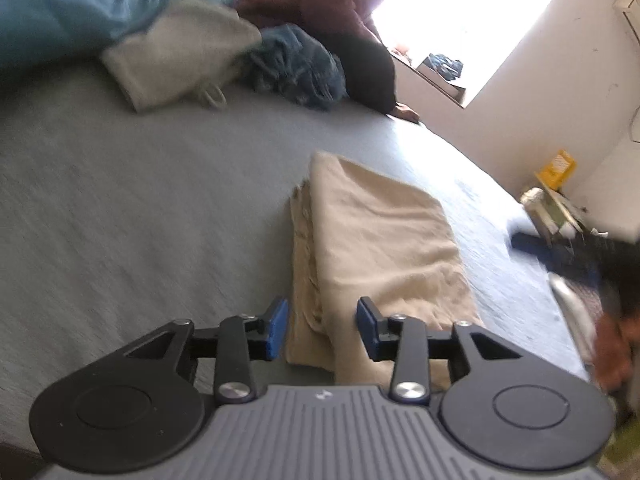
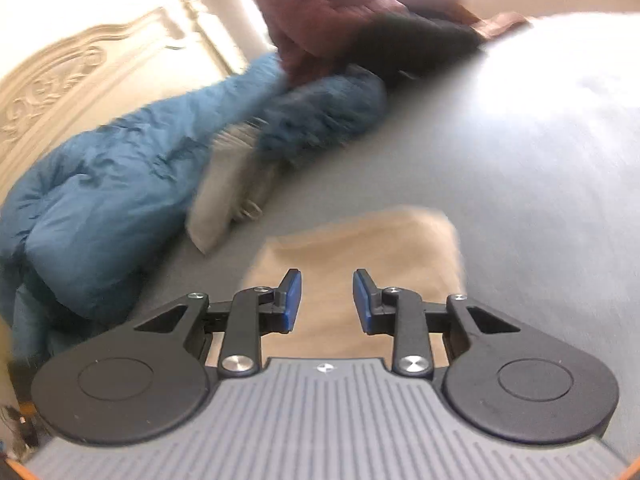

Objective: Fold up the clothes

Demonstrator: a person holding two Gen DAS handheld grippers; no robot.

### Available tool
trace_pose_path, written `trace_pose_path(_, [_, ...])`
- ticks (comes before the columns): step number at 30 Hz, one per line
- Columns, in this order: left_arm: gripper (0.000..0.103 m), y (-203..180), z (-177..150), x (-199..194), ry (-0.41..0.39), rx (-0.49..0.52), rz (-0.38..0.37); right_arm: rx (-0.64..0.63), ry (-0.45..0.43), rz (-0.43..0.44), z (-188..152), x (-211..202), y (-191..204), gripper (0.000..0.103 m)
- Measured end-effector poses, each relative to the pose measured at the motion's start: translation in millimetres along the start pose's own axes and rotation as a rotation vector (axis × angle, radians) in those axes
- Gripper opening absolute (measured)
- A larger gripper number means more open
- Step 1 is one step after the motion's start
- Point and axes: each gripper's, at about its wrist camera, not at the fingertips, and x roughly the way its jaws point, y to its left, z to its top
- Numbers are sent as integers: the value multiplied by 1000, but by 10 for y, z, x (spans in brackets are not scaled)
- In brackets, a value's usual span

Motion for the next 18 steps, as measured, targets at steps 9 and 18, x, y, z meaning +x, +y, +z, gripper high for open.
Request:
trace_pose_path(9, [43,-400,192,224,18,123,96,129,37,-22,-658,-211,-259,28])
trace_pose_path(18, [43,-467,244,570,61,153,199,252,206,20,-1128,-383,-274,28])
